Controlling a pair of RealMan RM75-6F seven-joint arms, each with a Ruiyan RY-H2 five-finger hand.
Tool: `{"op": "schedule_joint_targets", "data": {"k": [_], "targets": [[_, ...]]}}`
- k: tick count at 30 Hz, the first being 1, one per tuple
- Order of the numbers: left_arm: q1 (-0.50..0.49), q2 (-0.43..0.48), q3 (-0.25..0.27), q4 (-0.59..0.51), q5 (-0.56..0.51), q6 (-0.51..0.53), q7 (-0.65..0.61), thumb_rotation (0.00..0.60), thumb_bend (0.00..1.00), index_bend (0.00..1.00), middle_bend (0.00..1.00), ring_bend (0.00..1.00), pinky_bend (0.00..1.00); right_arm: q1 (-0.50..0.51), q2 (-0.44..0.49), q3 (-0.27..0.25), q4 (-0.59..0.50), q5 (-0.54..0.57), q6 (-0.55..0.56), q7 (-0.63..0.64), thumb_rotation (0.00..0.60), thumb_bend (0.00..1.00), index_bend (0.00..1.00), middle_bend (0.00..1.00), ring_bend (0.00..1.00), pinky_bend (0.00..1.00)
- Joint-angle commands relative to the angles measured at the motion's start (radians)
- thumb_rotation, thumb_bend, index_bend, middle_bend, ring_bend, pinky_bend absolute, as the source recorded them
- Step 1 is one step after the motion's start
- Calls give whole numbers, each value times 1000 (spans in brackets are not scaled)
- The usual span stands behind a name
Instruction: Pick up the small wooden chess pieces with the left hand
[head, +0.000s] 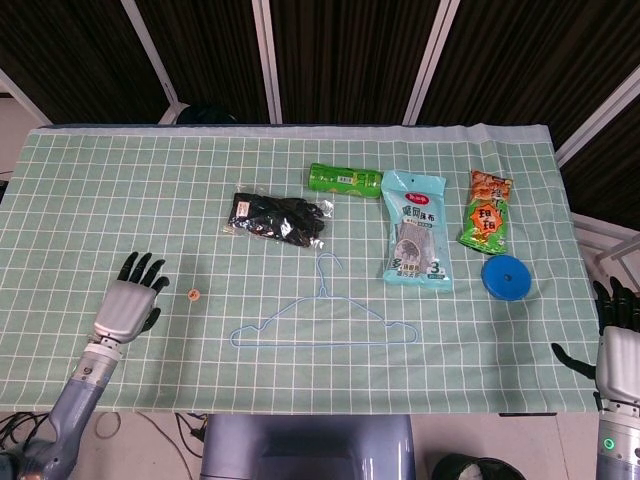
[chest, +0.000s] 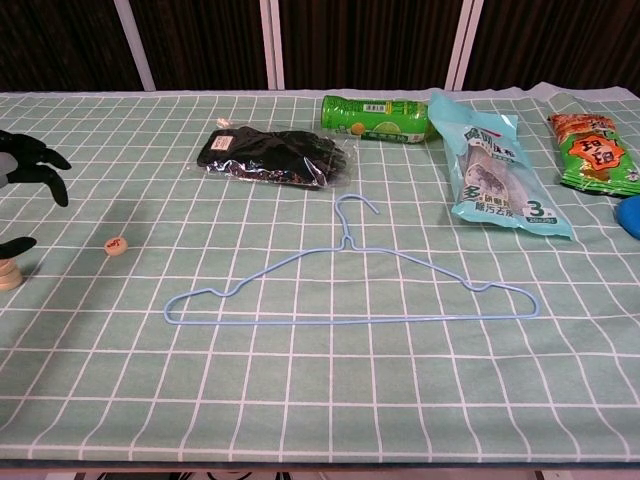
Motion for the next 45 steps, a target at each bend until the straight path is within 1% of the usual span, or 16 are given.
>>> {"op": "schedule_joint_targets", "data": {"k": [1,6,11,17,45], "targets": [[-35,-17,-28,-16,-50,-44,46,600,309,333,114,0,40,0,0,0,-1,2,-2,2,600,205,98,25,55,0],[-74,-55,-57,-5,-111,-87,88,600,309,346,114,0,40,0,2,2,0,4,-1,4,600,205,98,25,55,0],[-99,-91,-64,16,-148,-105,126,600,309,385,116,0,41,0,2,3,0,5,-1,4,600,205,98,25,55,0],[-111,-127,-57,40,-183,-106,168,600,309,406,117,0,41,-1,2,5,-1,10,-1,2,600,205,98,25,55,0],[-143,-180,-30,101,-216,-90,192,600,317,458,121,0,49,0,1,7,1,15,-1,3,600,205,98,25,55,0]]}}
